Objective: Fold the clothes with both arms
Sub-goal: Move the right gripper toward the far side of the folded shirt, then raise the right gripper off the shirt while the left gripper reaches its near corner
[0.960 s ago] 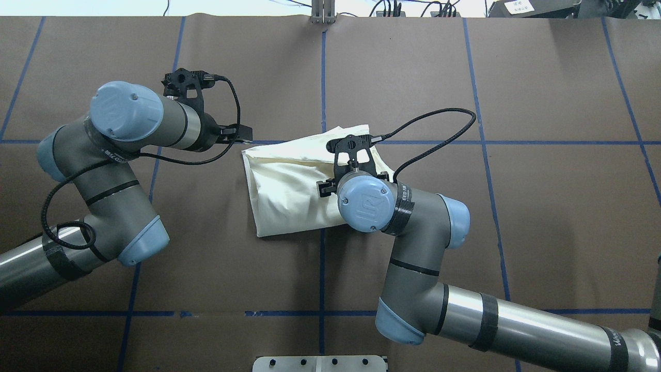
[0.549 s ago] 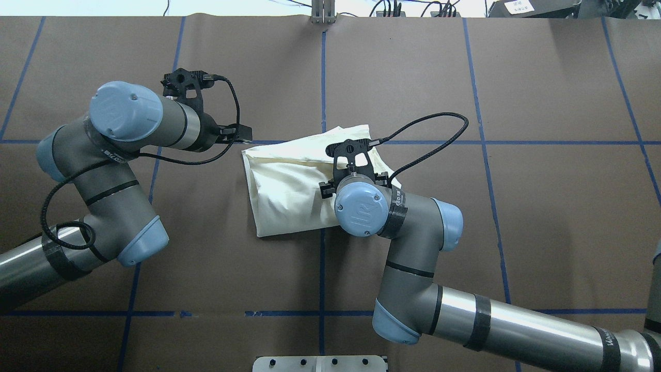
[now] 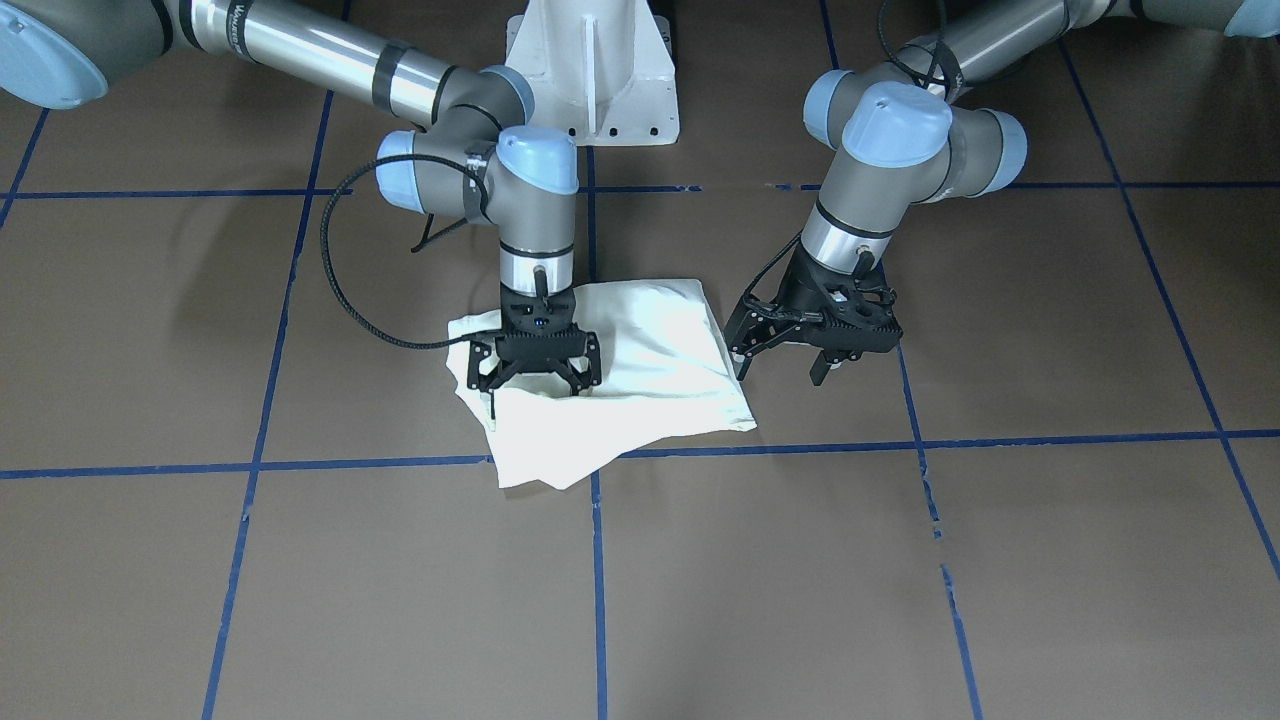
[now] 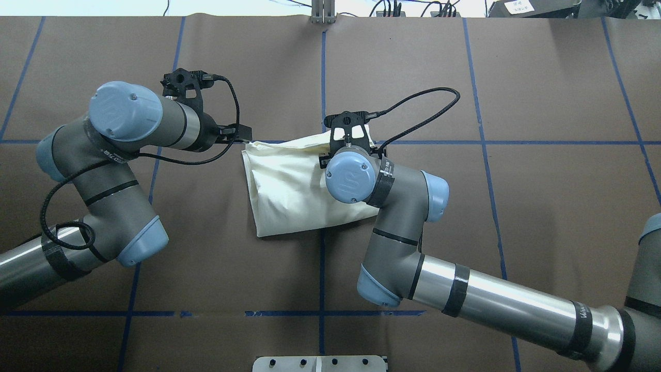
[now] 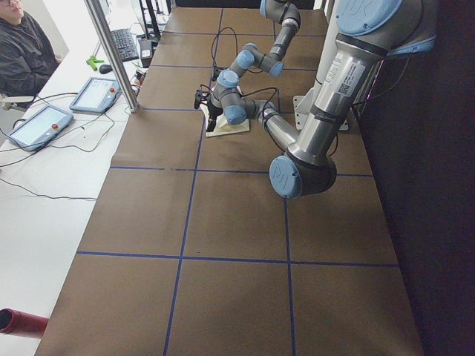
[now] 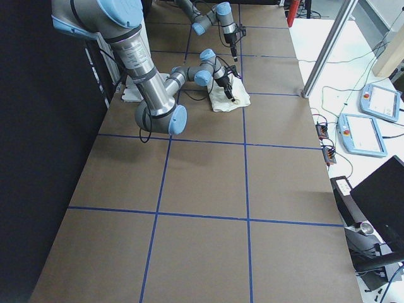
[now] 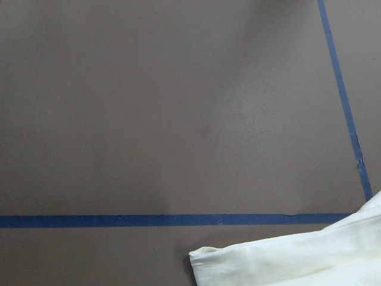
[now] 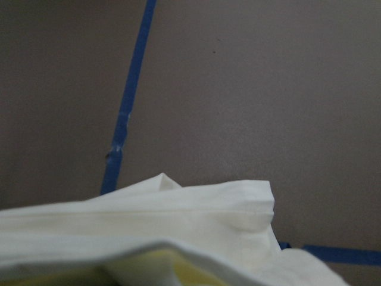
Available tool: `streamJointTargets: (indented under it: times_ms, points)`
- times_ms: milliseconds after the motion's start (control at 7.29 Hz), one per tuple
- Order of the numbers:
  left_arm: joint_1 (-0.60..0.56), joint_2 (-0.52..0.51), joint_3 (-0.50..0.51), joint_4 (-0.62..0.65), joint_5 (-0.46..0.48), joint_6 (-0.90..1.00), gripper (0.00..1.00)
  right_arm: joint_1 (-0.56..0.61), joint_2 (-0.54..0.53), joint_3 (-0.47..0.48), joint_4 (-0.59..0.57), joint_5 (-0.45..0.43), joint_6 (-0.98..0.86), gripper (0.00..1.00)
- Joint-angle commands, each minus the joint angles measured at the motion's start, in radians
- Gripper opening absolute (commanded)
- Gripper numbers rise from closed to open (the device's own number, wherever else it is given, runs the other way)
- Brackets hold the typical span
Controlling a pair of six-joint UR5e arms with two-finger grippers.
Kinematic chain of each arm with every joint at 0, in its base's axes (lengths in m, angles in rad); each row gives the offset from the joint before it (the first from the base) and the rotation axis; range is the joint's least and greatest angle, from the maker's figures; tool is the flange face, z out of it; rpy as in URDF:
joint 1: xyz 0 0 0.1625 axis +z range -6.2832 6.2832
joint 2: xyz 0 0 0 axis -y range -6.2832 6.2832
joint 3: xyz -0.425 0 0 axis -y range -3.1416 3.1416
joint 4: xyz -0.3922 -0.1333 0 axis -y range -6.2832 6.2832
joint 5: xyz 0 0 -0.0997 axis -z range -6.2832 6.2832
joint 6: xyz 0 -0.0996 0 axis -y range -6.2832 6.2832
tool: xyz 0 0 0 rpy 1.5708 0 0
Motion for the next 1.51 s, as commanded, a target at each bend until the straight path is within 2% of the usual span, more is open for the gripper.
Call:
streamJointTargets:
  times_ms: [0, 137, 274, 412, 549, 686, 823, 960, 1372]
  points:
    - [0.000, 0.000, -0.001, 0.000, 0.000, 0.000, 1.00, 0.076, 0.045, -0.089, 0.037, 0.007, -0.009, 1.00]
    - [0.000, 0.001, 0.001, 0.000, 0.000, -0.002, 1.00, 0.114, 0.080, -0.133, 0.037, 0.029, -0.009, 1.00]
    - [0.003, 0.000, 0.001, 0.000, 0.000, -0.003, 1.00, 0.164, 0.101, -0.141, 0.037, 0.120, -0.009, 1.00]
    - [0.008, 0.000, -0.001, -0.020, 0.000, -0.002, 1.00, 0.232, 0.113, -0.139, 0.037, 0.288, -0.021, 1.00]
    - [0.014, 0.018, -0.002, -0.108, -0.003, 0.000, 1.00, 0.270, 0.116, -0.123, 0.038, 0.391, -0.079, 1.00]
    - [0.053, 0.067, -0.010, -0.246, -0.008, -0.003, 1.00, 0.280, 0.115, -0.115, 0.038, 0.435, -0.087, 1.00]
    - [0.124, 0.113, -0.011, -0.359, 0.004, -0.050, 1.00, 0.279, 0.110, -0.101, 0.038, 0.435, -0.087, 1.00]
    - [0.176, 0.122, -0.013, -0.417, 0.033, -0.104, 1.00, 0.279, 0.105, -0.092, 0.038, 0.435, -0.086, 1.00]
    - [0.294, 0.113, -0.007, -0.465, 0.129, -0.161, 1.00, 0.280, 0.096, -0.084, 0.041, 0.435, -0.086, 1.00]
